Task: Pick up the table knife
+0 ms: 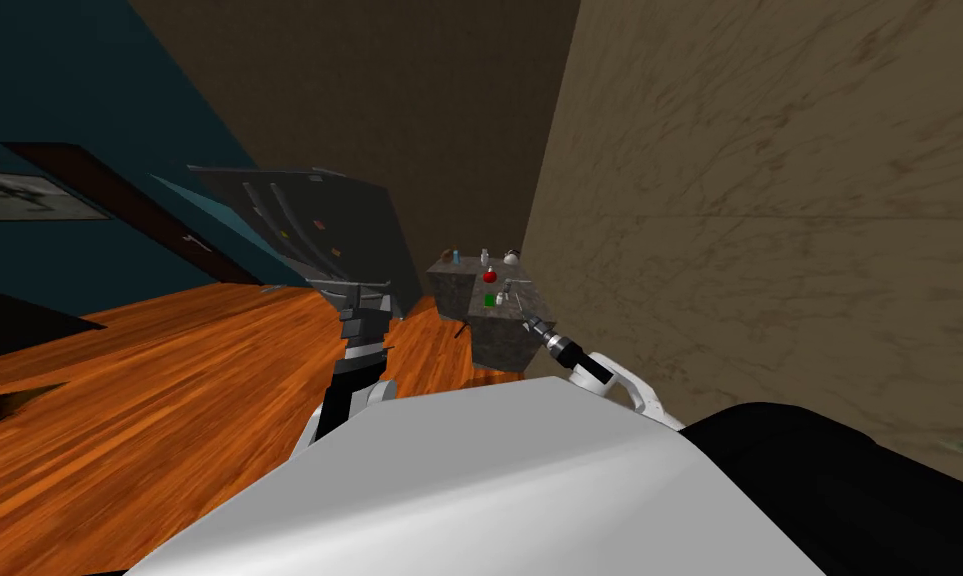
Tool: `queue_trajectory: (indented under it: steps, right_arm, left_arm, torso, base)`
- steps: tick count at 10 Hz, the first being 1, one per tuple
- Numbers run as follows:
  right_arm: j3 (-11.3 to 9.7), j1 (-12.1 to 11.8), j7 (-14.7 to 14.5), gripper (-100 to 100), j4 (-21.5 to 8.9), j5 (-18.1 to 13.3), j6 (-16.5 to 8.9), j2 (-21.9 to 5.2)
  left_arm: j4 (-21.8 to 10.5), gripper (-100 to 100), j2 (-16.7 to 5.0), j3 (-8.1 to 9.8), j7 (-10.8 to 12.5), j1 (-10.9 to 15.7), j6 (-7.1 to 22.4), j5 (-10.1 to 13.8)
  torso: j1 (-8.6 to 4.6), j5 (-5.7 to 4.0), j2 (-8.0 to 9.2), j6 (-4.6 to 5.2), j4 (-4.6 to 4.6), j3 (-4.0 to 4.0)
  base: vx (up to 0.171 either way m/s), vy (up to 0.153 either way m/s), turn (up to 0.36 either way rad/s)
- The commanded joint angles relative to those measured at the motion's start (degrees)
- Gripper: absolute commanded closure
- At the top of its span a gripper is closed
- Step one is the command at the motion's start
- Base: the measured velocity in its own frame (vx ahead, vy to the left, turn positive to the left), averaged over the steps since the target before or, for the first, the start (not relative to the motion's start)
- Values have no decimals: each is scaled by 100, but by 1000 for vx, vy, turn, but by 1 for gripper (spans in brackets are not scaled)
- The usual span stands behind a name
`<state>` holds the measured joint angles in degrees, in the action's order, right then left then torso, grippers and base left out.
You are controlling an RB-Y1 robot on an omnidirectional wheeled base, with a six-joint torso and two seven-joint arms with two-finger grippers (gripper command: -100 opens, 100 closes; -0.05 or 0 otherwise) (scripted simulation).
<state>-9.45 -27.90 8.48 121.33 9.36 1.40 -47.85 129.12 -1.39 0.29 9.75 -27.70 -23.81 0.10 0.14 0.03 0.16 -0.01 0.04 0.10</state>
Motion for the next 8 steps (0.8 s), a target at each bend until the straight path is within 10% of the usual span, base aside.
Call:
queue_trajectory:
  steps: [1, 8]
  right_arm:
    - [-70, -8, 14, -100, -74, 19, -96, -202]
    - [-411, -181, 236, -100, -392, 325, -861, -1403]
  left_arm:
    - [0, 0, 0, 0, 0, 0, 0, 0]
    - [0, 0, 0, 1, 0, -1, 0, 0]
  torso:
    - [0, 0, 0, 0, 0, 0]
    - [-10, -2, -5, 6, 0, -2]
  base:
    - [-35, 45, 96]
    - [-28, 42, 158]
